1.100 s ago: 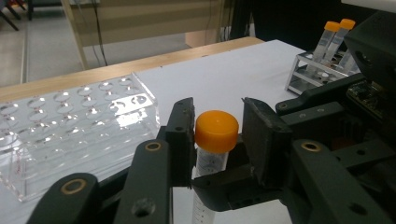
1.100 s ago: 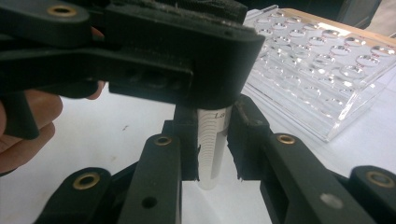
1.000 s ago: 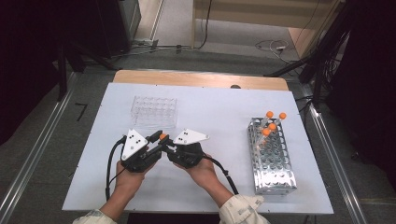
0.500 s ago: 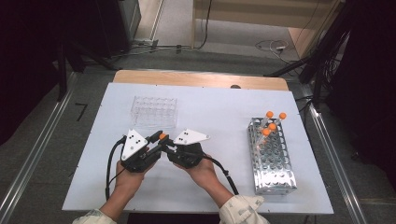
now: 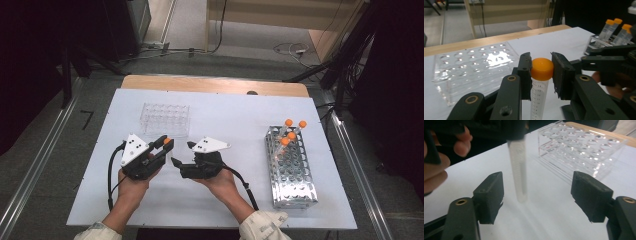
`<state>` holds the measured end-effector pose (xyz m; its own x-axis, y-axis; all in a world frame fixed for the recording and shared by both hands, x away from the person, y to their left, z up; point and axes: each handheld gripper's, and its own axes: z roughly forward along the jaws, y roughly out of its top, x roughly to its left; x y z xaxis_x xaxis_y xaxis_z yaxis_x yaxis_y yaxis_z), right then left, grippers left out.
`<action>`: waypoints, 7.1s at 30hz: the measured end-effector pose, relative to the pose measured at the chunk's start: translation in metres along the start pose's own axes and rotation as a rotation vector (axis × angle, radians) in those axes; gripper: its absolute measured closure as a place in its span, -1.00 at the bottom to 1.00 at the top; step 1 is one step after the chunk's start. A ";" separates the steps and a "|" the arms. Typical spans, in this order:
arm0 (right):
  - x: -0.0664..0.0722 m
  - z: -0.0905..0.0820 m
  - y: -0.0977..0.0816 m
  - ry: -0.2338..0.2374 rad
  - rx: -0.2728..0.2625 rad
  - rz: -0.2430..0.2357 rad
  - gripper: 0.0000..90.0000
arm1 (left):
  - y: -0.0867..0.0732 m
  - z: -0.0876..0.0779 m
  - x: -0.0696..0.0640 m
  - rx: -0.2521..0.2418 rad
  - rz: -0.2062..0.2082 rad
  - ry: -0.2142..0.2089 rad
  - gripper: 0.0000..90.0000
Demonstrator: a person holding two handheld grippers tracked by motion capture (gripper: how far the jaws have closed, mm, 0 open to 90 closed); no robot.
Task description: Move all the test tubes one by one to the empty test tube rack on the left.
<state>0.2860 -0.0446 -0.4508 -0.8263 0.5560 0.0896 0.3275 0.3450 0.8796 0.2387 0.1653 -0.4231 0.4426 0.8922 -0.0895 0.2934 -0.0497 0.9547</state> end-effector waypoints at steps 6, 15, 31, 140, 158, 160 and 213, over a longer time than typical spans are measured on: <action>-0.007 -0.010 -0.002 -0.017 -0.008 0.027 -0.50 | 0.010 -0.006 0.021 -0.021 -0.040 0.046 0.56; -0.010 -0.017 -0.008 -0.028 -0.019 0.042 -0.50 | 0.018 0.002 0.049 -0.022 -0.060 0.117 0.56; -0.019 -0.018 -0.021 -0.102 0.017 0.064 -0.80 | 0.035 0.019 0.073 -0.027 -0.049 0.186 0.56; -0.074 -0.175 -0.041 -0.385 -0.086 0.132 -0.50 | -0.003 0.026 0.050 -0.028 -0.069 0.199 -0.68; -0.112 -0.192 -0.063 -0.544 -0.012 0.161 -0.02 | -0.005 0.027 0.048 -0.031 -0.067 0.211 -0.66; -0.114 -0.193 -0.063 -0.557 -0.015 0.148 0.05 | -0.005 0.027 0.048 -0.032 -0.067 0.210 -0.66; -0.151 -0.167 -0.054 -0.469 0.220 0.203 0.59 | -0.006 0.028 0.049 -0.025 -0.078 0.214 -0.60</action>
<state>0.3161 -0.2736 -0.4337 -0.4603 0.8876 -0.0148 0.5887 0.3177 0.7433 0.2823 0.1962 -0.4416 0.2287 0.9680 -0.1033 0.2969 0.0318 0.9544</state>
